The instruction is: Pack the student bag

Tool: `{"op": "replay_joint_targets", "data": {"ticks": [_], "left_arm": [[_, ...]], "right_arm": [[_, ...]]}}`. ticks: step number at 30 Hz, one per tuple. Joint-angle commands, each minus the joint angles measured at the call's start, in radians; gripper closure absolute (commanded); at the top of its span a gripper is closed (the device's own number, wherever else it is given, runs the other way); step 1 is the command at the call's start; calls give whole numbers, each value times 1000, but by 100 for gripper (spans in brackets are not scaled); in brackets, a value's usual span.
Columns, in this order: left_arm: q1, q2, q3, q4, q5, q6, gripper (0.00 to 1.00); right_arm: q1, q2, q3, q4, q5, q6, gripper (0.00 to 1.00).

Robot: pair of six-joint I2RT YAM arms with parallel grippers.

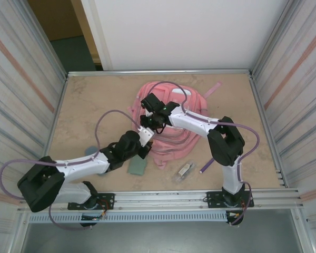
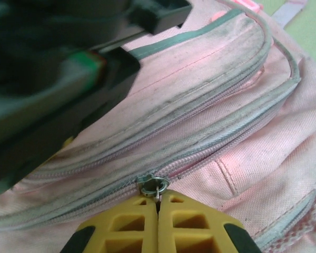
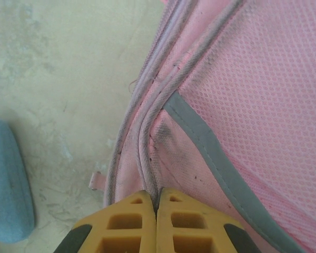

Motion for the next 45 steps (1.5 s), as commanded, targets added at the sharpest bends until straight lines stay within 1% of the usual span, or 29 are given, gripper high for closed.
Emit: {"op": "replay_joint_targets", "data": {"ticks": [1, 2, 3, 5, 8, 11, 13, 15, 19, 22, 24, 25, 26, 28, 29, 31, 34, 39, 43, 45], "left_arm": [[127, -79, 25, -45, 96, -82, 100], [157, -92, 18, -52, 106, -94, 100], [169, -108, 9, -50, 101, -92, 100], [165, -129, 5, -50, 82, -62, 100], [154, -118, 51, -119, 32, -30, 100], [174, -107, 70, -142, 25, -24, 100], [193, -102, 65, -135, -14, -38, 100], [217, -98, 66, -119, 36, -29, 100], [213, -92, 73, -65, 136, 8, 100], [201, -79, 94, -64, 141, 52, 100], [211, -47, 146, -89, 77, 17, 100], [224, -29, 193, -135, 79, -15, 100], [231, -10, 228, -144, 98, -22, 100], [231, 20, 262, -138, 116, 13, 100], [236, 34, 275, -141, 116, 36, 100], [253, 53, 275, -124, 109, 51, 100], [320, 100, 266, -96, 158, 5, 100], [393, 192, 314, -111, 153, -11, 100], [463, 269, 377, -150, 209, -52, 100], [487, 314, 400, -161, 202, -63, 100]], "right_arm": [[-8, -94, -67, 18, 44, -111, 100], [-10, -124, -91, 17, 63, -136, 100], [-16, -150, -113, 14, 70, -162, 100], [-33, -196, -150, 11, 69, -212, 100], [-55, -263, -206, 4, 51, -291, 100], [-73, -319, -243, -27, 19, -377, 100], [-83, -351, -260, -50, -10, -435, 100], [-90, -382, -281, -68, -30, -487, 100], [-101, -448, -314, -102, -68, -604, 100], [-101, -524, -379, -85, -92, -742, 100], [-107, -573, -418, -64, -118, -820, 100], [-111, -597, -433, -44, -128, -850, 100], [-118, -619, -442, -30, -140, -883, 100], [-127, -651, -440, -21, -147, -943, 100], [-129, -665, -435, -16, -131, -973, 100], [-133, -687, -427, -15, -99, -1026, 100], [-141, -702, -425, -24, -83, -1103, 100], [-149, -698, -440, -1, -95, -1109, 100], [-139, -702, -445, 11, -98, -1107, 100], [-136, -715, -456, 33, -83, -1104, 100]]}}
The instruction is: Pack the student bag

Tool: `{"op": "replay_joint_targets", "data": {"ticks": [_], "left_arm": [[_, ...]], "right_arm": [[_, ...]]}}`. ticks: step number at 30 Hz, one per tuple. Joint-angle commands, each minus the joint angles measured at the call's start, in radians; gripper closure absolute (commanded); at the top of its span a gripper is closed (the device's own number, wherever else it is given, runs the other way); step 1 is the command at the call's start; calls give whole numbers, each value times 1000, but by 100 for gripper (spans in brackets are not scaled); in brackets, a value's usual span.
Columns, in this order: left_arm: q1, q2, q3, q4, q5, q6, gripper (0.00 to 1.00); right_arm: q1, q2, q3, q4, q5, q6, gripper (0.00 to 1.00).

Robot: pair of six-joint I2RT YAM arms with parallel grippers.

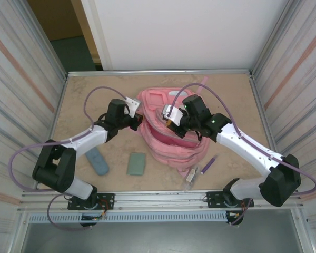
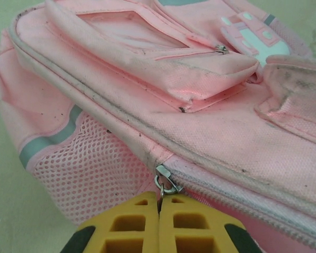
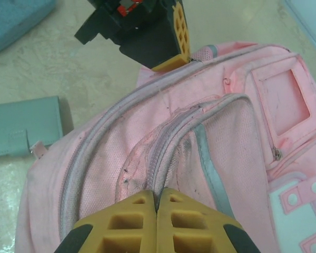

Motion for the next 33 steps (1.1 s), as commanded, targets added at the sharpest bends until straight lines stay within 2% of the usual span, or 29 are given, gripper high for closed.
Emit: {"op": "replay_joint_targets", "data": {"ticks": [1, 3, 5, 10, 13, 15, 16, 19, 21, 22, 24, 27, 33], "left_arm": [[102, 73, 59, -22, -136, -55, 100], [121, 102, 77, -27, -118, -62, 97], [132, 107, 92, -31, -117, -80, 77], [136, 26, 104, -76, -21, -123, 52], [135, -54, 100, -126, 92, -157, 48], [126, -128, 70, -131, 188, -135, 46], [113, -159, 56, -130, 199, -109, 44], [34, -240, 6, -129, 200, 83, 39], [-26, -278, -58, -112, 252, 339, 38], [-55, -298, -96, -107, 266, 448, 32], [-123, -316, -151, -44, 109, 579, 22], [-123, -277, -144, -25, 143, 784, 21], [-157, -182, -159, 223, 62, 931, 19]], "right_arm": [[7, -65, -14, -8, 3, -32, 100], [9, -72, -24, 37, 29, 1, 100], [11, -69, -30, 76, 44, 41, 100], [13, -3, -2, 116, 61, 120, 100], [16, 54, 35, 117, 61, 159, 100], [22, 94, 56, 121, 68, 178, 100], [22, 107, 64, 122, 72, 185, 100], [18, 160, 95, 105, 78, 195, 100], [14, 180, 113, 88, 56, 195, 100], [10, 186, 118, 80, 43, 198, 100], [5, 193, 119, 72, 16, 215, 100], [-7, 195, 122, 57, -42, 244, 100], [-36, 198, 127, 55, -140, 316, 100]]}}
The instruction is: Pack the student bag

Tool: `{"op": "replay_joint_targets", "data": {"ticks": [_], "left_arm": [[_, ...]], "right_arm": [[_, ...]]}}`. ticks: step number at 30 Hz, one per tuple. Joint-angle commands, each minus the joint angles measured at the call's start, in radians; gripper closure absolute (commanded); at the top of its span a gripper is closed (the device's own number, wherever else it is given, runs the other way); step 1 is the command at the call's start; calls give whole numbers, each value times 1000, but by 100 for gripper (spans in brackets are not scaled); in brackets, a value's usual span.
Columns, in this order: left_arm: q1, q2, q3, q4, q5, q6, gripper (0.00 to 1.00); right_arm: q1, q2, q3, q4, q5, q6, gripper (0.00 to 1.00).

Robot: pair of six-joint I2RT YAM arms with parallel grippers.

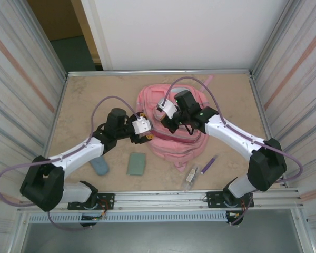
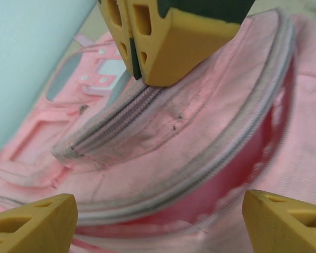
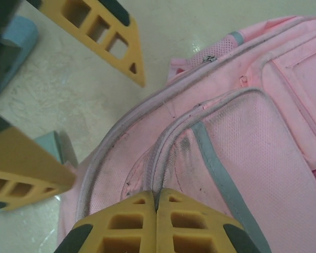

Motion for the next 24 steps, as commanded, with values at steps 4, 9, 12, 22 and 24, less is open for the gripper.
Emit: {"op": "replay_joint_targets", "data": {"ticks": [4, 9, 12, 22, 24], "left_arm": [[-38, 99, -5, 336, -68, 194, 22], [-81, 202, 2, 498, -85, 219, 52], [-79, 228, 48, 479, -129, 136, 83], [27, 278, 129, 662, -177, -154, 100], [39, 281, 170, 663, -166, -172, 100]], "right_arm": [[-15, 19, 47, 4, -138, 106, 100], [-27, 45, 89, -23, -3, 280, 86], [-25, -23, 58, -18, 209, 357, 62], [-134, -283, -49, -213, 495, 471, 1], [-184, -306, -60, -263, 435, 558, 1]]}}
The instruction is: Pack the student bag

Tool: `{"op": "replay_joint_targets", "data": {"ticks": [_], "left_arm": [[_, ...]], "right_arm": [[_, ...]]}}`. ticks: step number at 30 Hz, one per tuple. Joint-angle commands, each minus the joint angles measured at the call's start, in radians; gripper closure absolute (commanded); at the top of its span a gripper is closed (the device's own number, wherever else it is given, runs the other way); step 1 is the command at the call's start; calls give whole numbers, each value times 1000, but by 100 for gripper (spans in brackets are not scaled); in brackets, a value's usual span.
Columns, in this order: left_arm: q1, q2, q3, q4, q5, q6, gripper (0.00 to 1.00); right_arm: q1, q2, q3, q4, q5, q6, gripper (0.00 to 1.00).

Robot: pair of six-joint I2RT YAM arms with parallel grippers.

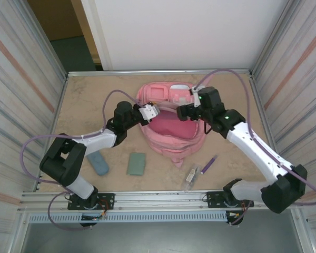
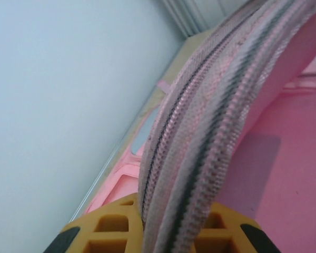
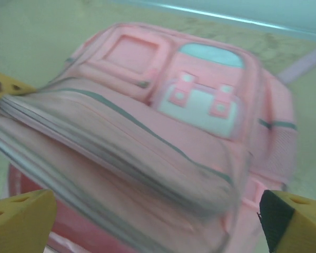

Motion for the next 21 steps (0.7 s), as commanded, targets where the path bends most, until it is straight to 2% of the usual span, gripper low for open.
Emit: {"op": "replay_joint_targets", "data": {"ticks": [1, 3, 5, 6, 11, 16, 21], "left_arm": [[30, -2, 100, 135, -26, -104, 100], [35, 10, 147, 131, -12, -104, 100], [39, 26, 191, 139, -17, -106, 100], [39, 31, 202, 149, -31, -110, 100], [60, 80, 232, 306, -102, -176, 100], [62, 125, 220, 462, -101, -185, 100], [63, 101, 174, 407, -140, -262, 100]], "right_arm": [[-72, -41, -38, -164, -19, 194, 1], [-122, -61, -61, -225, -129, 286, 1], [-190, -75, -101, -274, -294, 338, 1], [-207, -80, -108, -308, -330, 360, 1], [-187, -146, -166, -466, -255, 515, 1], [-61, -181, -267, -453, -219, 664, 5], [59, -96, -293, -377, -218, 651, 10]]}}
